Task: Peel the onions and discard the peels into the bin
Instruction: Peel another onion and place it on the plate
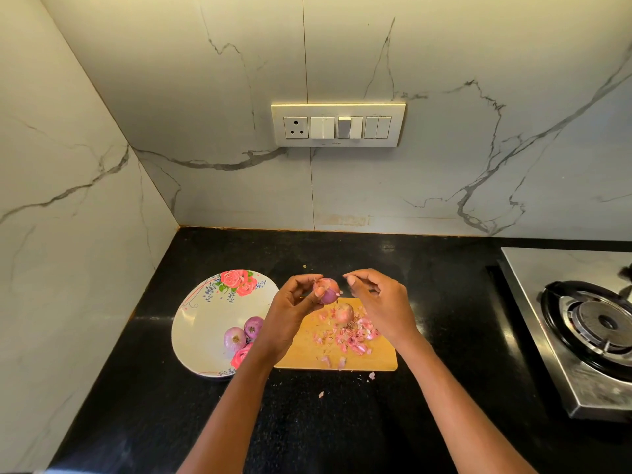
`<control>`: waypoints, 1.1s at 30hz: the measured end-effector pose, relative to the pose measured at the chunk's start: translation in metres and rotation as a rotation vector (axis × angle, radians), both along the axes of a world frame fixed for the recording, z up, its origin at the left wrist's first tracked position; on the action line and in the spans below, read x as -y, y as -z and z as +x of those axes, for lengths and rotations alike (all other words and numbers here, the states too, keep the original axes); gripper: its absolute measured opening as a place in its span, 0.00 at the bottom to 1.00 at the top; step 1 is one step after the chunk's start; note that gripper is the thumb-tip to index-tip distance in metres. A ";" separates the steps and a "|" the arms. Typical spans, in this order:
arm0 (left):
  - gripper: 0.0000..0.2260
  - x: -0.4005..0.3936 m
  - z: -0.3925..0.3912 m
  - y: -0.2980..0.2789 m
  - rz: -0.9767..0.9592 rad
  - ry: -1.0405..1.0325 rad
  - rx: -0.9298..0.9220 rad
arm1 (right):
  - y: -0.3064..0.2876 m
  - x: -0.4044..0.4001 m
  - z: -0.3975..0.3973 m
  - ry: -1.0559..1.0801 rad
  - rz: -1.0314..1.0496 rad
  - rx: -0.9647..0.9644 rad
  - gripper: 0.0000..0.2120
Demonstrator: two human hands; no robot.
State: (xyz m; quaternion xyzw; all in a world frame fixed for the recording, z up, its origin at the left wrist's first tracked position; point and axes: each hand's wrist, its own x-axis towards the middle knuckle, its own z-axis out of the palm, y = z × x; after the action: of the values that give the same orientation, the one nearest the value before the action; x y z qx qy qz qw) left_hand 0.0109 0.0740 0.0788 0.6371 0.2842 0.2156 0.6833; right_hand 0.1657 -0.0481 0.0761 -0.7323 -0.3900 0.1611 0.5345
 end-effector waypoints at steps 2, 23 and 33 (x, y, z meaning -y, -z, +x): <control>0.21 0.000 0.001 0.000 0.004 -0.009 0.000 | -0.005 0.000 -0.005 -0.070 0.012 -0.026 0.08; 0.15 0.001 0.004 0.009 0.108 -0.017 -0.034 | 0.004 -0.002 -0.015 0.036 0.001 -0.079 0.05; 0.15 0.002 0.004 0.006 0.092 -0.034 -0.043 | -0.004 -0.002 -0.013 -0.083 0.018 -0.170 0.10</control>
State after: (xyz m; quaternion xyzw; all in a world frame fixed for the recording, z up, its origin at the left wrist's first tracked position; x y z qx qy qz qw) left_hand 0.0151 0.0720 0.0730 0.6672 0.2994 0.2264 0.6434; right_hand 0.1525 -0.0460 0.0798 -0.6943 -0.3748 0.2412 0.5650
